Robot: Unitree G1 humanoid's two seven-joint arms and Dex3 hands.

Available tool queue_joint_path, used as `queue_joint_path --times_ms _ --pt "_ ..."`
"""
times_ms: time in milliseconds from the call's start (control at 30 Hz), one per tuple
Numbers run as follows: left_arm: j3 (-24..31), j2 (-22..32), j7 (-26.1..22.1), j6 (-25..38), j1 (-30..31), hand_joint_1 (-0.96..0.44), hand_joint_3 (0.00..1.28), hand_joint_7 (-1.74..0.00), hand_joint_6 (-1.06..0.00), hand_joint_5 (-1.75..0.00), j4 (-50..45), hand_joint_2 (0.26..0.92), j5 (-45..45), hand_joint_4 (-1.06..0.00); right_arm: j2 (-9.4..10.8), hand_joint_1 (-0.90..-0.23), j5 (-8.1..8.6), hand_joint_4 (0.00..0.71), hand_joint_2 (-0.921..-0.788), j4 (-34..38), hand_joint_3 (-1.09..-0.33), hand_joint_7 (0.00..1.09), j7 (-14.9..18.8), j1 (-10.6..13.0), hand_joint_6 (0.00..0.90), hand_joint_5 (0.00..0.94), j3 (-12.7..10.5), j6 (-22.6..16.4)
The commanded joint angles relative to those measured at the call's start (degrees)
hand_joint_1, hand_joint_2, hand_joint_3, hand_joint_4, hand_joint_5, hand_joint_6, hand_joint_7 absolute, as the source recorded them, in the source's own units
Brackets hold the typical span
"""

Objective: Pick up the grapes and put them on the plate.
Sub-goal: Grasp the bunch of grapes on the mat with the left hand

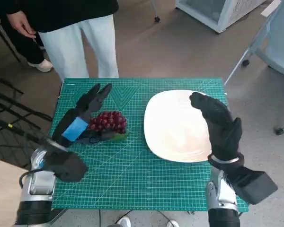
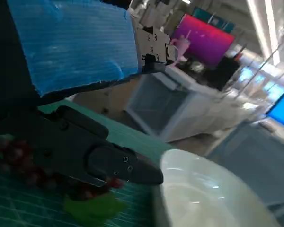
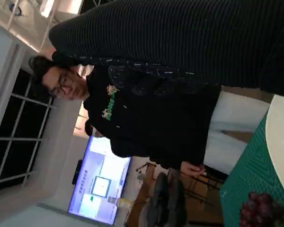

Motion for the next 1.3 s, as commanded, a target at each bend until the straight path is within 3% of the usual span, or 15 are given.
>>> queue_joint_path --times_ms 33,333,633,1000,1300 --pt "-2.3 1.1 0.7 4.6 0.4 -0.63 0.0 -0.01 -0.06 0.0 -2.7 0.799 1.7 0.0 -0.3 -0.688 0.24 0.422 -0.921 1.0 -0.706 0.45 0.5 0.5 0.015 0.0 -0.3 0.8" --pt "-6.9 2.5 1.1 10.9 -1.8 -0.59 0.0 -0.02 -0.1 0.0 -2.9 0.76 5.6 0.0 -0.4 -0.689 0.13 0.423 -0.921 1.2 -0.705 0.45 0.4 0.3 0.015 0.0 -0.5 0.7" --pt "-12.9 2.9 -0.5 18.8 -7.5 -0.48 0.0 -0.02 -0.13 0.0 2.7 0.722 10.2 0.0 -0.3 -0.69 0.14 0.423 -0.921 1.5 -0.703 0.45 0.4 0.3 0.015 0.0 -0.6 0.6" --pt "-21.3 1.1 -5.0 31.7 -16.8 -0.33 0.0 -0.01 -0.14 0.0 12.7 0.695 15.6 0.0 -0.2 -0.703 -0.16 0.424 -0.921 1.6 -0.701 0.45 0.1 0.6 0.016 0.001 -0.7 0.3" --pt "-25.6 -1.4 -4.3 33.9 -24.5 -0.28 0.0 -0.01 -0.14 0.0 27.7 0.693 15.0 0.0 -0.3 -0.706 -0.17 0.424 -0.921 2.8 -0.704 0.45 0.2 0.4 0.017 0.001 -1.1 -0.1"
